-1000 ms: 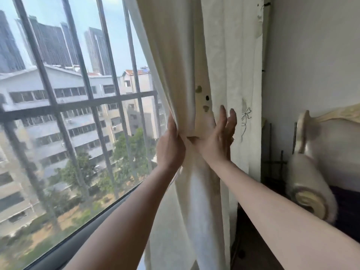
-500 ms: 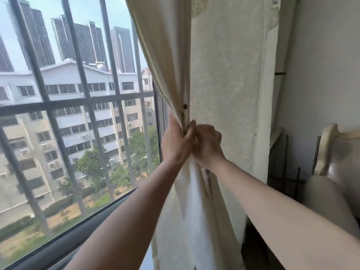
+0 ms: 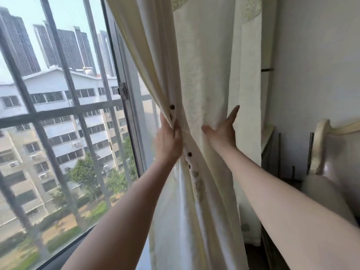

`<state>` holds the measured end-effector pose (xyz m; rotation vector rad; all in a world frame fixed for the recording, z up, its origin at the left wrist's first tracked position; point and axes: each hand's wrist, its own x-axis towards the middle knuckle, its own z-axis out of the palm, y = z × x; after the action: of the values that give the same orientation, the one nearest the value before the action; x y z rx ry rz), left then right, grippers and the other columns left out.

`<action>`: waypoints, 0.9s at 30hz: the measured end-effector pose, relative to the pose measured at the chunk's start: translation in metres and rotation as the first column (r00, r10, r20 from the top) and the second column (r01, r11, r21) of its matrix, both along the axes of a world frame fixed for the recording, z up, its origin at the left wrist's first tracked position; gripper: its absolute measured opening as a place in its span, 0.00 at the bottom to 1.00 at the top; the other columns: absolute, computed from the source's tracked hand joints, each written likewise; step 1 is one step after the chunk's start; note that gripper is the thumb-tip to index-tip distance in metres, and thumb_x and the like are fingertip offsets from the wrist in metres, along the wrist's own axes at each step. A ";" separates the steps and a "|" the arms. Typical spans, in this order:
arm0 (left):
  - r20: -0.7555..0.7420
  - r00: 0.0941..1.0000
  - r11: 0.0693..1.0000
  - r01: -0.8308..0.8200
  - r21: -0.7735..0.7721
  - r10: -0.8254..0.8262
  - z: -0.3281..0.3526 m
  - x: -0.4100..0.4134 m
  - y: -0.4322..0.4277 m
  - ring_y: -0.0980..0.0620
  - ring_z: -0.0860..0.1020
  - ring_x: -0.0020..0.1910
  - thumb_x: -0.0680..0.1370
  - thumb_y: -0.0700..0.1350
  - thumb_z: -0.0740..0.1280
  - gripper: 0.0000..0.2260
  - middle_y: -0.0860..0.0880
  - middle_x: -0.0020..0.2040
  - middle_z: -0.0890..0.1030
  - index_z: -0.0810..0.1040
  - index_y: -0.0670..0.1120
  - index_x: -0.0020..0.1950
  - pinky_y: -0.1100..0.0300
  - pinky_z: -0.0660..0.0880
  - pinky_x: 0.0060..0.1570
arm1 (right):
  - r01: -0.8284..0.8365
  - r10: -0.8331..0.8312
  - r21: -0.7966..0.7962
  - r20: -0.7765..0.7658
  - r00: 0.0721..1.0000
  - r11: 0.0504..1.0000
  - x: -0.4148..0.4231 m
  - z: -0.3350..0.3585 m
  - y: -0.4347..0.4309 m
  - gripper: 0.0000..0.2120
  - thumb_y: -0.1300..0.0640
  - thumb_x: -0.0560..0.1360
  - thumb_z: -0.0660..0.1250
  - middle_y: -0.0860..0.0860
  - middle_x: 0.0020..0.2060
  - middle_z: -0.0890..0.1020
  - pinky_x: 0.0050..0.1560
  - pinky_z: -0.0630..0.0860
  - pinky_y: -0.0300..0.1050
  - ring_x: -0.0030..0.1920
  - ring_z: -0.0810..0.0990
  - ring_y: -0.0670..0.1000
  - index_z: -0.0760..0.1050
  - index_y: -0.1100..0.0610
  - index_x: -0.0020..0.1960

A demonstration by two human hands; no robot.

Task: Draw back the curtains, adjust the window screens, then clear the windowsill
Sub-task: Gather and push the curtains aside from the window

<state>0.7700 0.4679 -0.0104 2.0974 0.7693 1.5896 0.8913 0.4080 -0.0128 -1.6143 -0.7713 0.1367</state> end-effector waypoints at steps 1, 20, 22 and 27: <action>0.005 0.999 0.999 0.039 -0.010 -0.039 0.001 0.009 0.000 0.43 0.76 0.46 0.80 0.42 0.54 0.22 0.41 0.53 0.77 0.56 0.42 0.73 0.55 0.68 0.42 | -0.049 0.049 -0.033 0.014 0.999 0.998 0.005 -0.001 0.005 0.45 0.58 0.74 0.66 0.54 0.70 0.69 0.58 0.71 0.45 0.64 0.73 0.58 0.36 0.47 0.76; 0.181 0.982 0.982 -0.018 -0.189 0.052 -0.007 0.177 0.047 0.47 0.77 0.55 0.77 0.47 0.60 0.17 0.45 0.57 0.79 0.71 0.44 0.64 0.51 0.75 0.52 | 0.065 0.028 -0.066 0.883 0.468 0.996 0.189 -0.018 0.038 0.26 0.42 0.70 0.57 0.53 0.72 0.67 0.68 0.51 0.59 0.73 0.60 0.58 0.71 0.47 0.67; 0.206 0.976 0.988 -0.032 -0.153 0.064 -0.005 0.187 0.052 0.47 0.76 0.55 0.77 0.45 0.60 0.15 0.44 0.57 0.78 0.71 0.43 0.63 0.52 0.74 0.53 | 0.237 -0.244 0.111 0.709 0.662 0.965 0.212 -0.012 0.039 0.29 0.46 0.72 0.60 0.55 0.76 0.57 0.69 0.49 0.59 0.75 0.54 0.58 0.63 0.48 0.73; 0.203 0.979 0.986 0.032 -0.165 0.002 -0.001 0.223 0.062 0.55 0.72 0.54 0.79 0.43 0.58 0.15 0.52 0.55 0.75 0.70 0.43 0.66 0.60 0.68 0.51 | 0.059 -0.067 0.065 0.137 0.988 0.996 0.251 0.015 0.059 0.43 0.53 0.74 0.65 0.55 0.75 0.59 0.66 0.64 0.50 0.68 0.68 0.58 0.38 0.51 0.77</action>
<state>0.9933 0.5299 -0.0114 1.7874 0.7846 1.6390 1.1421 0.4675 0.0018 -1.6006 -0.8220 -0.0450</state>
